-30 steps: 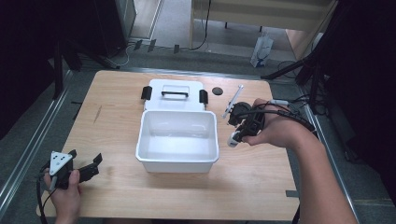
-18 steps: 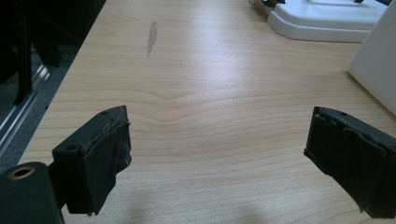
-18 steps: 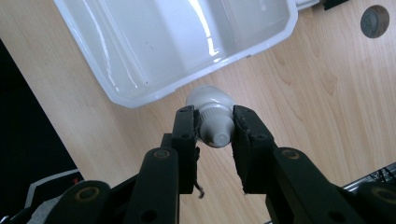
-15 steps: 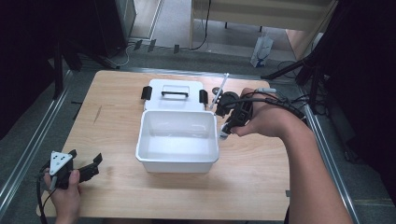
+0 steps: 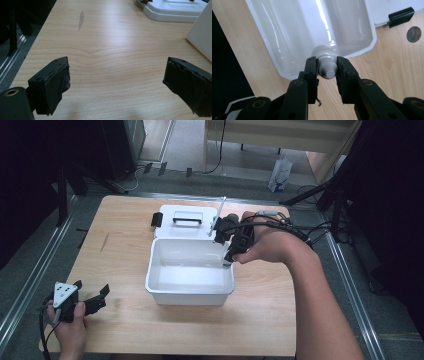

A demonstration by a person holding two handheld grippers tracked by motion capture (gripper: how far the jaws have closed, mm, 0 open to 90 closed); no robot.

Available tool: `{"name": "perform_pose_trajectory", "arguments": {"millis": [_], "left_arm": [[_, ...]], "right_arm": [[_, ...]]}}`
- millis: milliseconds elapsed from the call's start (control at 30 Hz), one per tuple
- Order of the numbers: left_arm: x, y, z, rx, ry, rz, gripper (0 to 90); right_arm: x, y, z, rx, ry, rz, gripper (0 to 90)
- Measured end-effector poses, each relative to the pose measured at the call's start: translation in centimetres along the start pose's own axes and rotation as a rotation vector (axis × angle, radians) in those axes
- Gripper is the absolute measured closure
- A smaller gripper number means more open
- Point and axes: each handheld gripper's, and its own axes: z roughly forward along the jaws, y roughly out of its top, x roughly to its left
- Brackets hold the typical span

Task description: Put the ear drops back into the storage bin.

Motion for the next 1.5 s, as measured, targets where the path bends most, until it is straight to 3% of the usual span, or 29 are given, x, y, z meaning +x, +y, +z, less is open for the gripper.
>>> {"name": "perform_pose_trajectory", "arguments": {"millis": [500, 1267, 1500], "left_arm": [[0.0, 0.0, 0.0, -0.001, -0.001, -0.002, 7.4], [0.0, 0.0, 0.0, 0.003, 0.002, 0.001, 7.4], [0.0, 0.0, 0.0, 0.002, 0.002, 0.001, 7.4]], "right_arm": [[0.4, 2.2, 2.3, 0.019, 0.027, -0.043, 72.1], [-0.5, 0.3, 5.7, 0.057, -0.001, -0.066, 72.0], [-0.5, 0.4, 6.9, 0.069, -0.024, -0.117, 72.0]]}}
